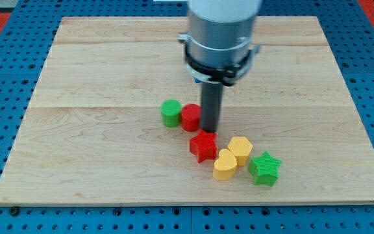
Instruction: Move the green circle away from the red circle
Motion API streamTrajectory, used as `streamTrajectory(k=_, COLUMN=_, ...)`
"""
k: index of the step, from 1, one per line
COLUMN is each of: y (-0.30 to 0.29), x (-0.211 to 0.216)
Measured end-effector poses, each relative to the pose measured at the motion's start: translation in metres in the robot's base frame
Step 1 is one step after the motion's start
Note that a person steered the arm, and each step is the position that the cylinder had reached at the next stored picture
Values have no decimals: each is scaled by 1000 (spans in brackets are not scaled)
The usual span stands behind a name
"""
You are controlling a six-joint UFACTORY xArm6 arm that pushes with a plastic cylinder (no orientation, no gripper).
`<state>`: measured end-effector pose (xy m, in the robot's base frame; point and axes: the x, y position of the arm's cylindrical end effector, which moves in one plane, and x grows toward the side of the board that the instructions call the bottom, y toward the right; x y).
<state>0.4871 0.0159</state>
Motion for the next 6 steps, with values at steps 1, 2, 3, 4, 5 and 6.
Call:
streamTrajectory(k=1, y=-50, x=-21)
streamTrajectory(k=2, y=-100, x=-47)
streamTrajectory(k=3, y=-115, x=-80)
streamTrajectory(k=4, y=-137, x=-93)
streamTrajectory(k=5, y=-107, x=-79)
streamTrajectory(k=6, y=-109, x=-57)
